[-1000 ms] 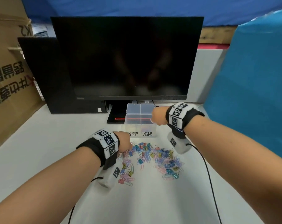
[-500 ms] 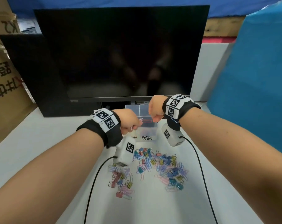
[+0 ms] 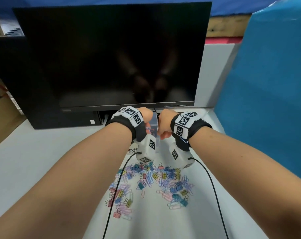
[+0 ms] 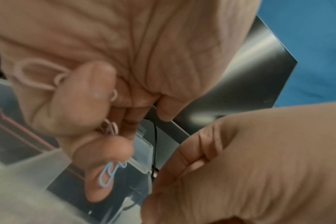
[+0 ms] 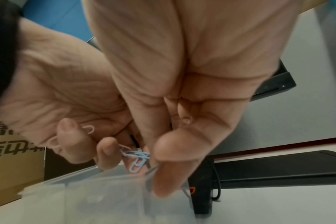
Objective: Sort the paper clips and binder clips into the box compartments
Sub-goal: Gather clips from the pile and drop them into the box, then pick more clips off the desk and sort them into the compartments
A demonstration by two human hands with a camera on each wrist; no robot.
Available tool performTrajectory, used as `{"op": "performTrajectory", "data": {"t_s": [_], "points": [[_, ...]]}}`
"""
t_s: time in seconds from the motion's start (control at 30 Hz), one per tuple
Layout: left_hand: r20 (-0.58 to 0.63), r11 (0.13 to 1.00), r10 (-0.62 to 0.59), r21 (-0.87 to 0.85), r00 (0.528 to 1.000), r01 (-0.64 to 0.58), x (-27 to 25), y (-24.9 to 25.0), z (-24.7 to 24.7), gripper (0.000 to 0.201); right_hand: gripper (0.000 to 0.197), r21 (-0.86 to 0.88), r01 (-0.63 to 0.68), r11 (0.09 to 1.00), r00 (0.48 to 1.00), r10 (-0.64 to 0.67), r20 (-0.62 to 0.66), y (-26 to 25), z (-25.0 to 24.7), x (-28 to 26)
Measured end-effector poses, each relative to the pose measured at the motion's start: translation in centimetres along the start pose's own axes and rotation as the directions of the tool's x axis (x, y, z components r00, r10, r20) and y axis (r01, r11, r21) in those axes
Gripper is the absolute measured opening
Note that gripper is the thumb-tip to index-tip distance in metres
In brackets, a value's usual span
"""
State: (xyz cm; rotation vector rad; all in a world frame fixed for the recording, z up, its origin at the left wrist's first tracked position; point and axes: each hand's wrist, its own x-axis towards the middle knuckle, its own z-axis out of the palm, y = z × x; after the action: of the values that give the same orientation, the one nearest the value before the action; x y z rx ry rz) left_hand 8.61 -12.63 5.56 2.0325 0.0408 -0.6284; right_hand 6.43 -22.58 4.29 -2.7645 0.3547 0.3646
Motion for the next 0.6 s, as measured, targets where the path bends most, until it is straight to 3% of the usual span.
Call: {"op": "performTrajectory", "data": {"t_s": [0.17, 0.43, 0.6], "points": [[-0.034, 1.000, -0.017, -0.008, 0.999, 0.017, 0.5, 0.3, 0.1, 0.068, 0.025, -0.054, -0.010, 0.999, 1.000, 0.008, -0.030, 0.0, 0.2, 0.0], [-0.115, 0.963, 0.166, -0.195, 0.979, -0.186, 1.7, -1.5, 1.3, 0.068, 0.021, 0.040, -0.011, 0.999, 1.000, 0.009, 0.030, 0.4, 0.1, 0.4], [-0.111, 0.967, 0.236, -0.070, 0.965, -0.245, 1.4, -1.8, 0.9, 0.063, 0.014, -0.039, -0.017, 0.999, 1.000, 0.016, -0.012, 0.2, 0.1, 0.4]]}}
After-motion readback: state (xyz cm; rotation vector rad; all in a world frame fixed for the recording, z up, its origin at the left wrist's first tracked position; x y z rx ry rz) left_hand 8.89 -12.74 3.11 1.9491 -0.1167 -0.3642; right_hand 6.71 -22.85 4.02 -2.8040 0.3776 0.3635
